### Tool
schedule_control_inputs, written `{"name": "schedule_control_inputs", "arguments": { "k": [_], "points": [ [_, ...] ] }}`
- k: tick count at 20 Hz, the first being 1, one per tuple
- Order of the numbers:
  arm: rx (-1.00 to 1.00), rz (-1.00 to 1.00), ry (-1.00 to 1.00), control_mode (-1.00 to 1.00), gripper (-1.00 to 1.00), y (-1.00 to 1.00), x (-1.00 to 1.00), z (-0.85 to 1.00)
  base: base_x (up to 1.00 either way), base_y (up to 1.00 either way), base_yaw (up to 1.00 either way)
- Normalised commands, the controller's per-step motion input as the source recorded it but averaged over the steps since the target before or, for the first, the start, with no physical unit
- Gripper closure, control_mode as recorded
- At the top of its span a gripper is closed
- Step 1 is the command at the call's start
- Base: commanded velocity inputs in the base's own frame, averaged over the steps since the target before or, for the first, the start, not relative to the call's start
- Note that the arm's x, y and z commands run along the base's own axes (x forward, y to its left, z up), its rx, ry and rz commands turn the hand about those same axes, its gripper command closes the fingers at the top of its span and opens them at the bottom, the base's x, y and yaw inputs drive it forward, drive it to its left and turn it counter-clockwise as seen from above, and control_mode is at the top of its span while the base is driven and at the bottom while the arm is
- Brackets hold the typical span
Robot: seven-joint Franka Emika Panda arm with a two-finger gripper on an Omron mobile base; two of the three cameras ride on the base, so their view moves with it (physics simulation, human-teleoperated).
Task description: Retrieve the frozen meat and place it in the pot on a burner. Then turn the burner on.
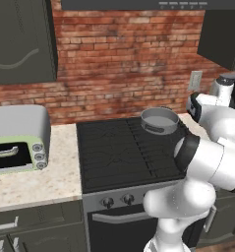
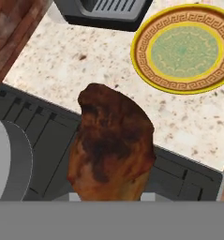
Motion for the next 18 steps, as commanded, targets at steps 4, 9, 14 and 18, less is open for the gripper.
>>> {"name": "schedule_control_inputs", "arguments": {
  "k": [4, 9, 14, 18],
  "points": [
    [0.0, 0.15, 0.0, -1.0, 1.0, 0.11, 0.23, 0.19, 0.0, 0.0, 0.0],
    [0.0, 0.31, 0.0, -1.0, 1.0, 0.08, 0.34, 0.14, 0.0, 0.0, 0.0],
    [0.0, 0.25, 0.0, -1.0, 1.0, 0.15, 0.29, 0.42, 0.0, 0.0, 0.0],
    [-0.01, 0.23, 0.0, -1.0, 1.0, 0.47, 0.41, 0.15, 0.0, 0.0, 0.0]
  ]
}}
